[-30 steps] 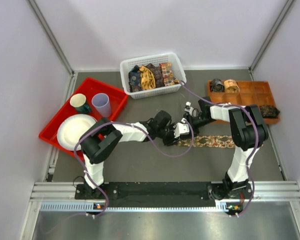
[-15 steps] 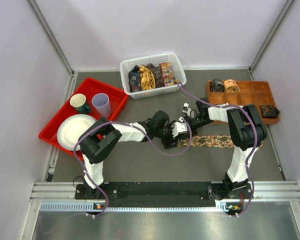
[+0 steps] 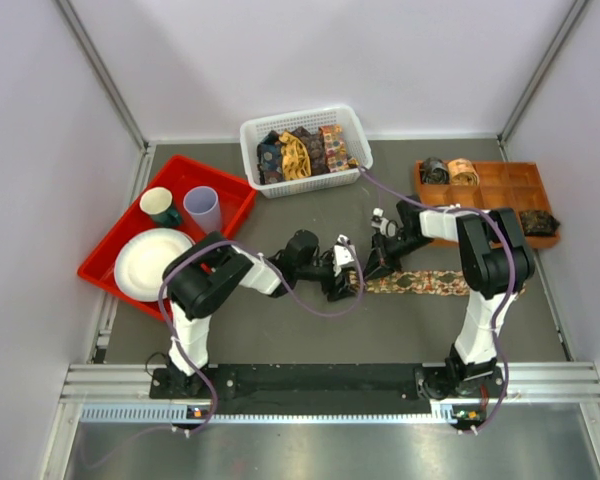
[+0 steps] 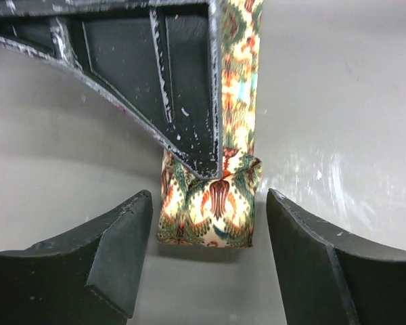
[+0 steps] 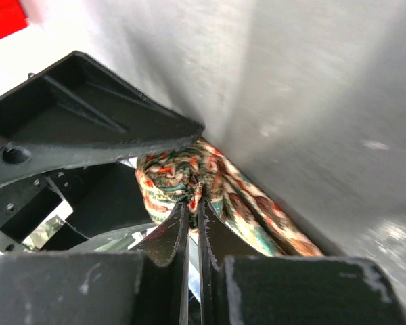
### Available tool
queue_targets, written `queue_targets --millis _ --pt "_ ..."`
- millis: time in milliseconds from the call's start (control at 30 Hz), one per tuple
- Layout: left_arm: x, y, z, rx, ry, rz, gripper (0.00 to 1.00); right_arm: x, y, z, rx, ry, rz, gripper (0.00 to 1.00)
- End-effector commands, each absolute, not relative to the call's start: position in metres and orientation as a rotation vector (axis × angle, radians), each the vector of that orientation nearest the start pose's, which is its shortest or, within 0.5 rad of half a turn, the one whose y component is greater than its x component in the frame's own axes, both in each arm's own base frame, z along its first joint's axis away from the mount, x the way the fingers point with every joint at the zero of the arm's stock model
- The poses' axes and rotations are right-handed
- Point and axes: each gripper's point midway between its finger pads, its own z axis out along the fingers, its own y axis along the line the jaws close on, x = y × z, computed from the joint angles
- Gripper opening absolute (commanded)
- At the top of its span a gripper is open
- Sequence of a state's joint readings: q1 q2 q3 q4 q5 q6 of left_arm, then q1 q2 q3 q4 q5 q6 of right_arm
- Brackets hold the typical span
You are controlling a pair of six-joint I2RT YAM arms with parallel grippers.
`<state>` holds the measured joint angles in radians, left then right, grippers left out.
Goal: Roll the ties
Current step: Roll the tie at the center of the board.
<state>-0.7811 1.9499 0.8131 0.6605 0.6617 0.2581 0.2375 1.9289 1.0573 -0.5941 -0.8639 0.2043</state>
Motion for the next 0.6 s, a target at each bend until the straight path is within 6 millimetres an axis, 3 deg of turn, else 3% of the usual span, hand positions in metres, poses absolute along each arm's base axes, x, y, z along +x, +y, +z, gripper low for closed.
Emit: queue_targets --millis 0,133,367,467,533,567 --pt "0.234 -0.393 0.008 1.363 1.564 -1.139 0.72 0.252 0.153 -0.031 -0.147 3.114 0.81 0.0" --pt "0.234 -0.396 -0.006 1.392 1.554 -1.135 0.65 0.253 0.144 -0.035 -0.154 3.132 0.719 0.0" --pt "0.238 -0.389 -0.013 1.465 1.593 -1.054 0.45 0.264 0.151 -0.03 -0.181 3.092 0.759 0.0" --pt "0.24 -0.391 -0.008 1.469 1.635 -1.045 0.5 0.265 0.153 -0.029 -0.203 3.08 0.767 0.0" --pt "0.241 -0.394 0.0 1.422 1.655 -1.073 0.66 0.263 0.155 -0.029 -0.206 3.08 0.77 0.0" --pt "0.24 -0.397 0.002 1.403 1.659 -1.094 0.69 0.264 0.156 -0.029 -0.21 3.069 0.77 0.0"
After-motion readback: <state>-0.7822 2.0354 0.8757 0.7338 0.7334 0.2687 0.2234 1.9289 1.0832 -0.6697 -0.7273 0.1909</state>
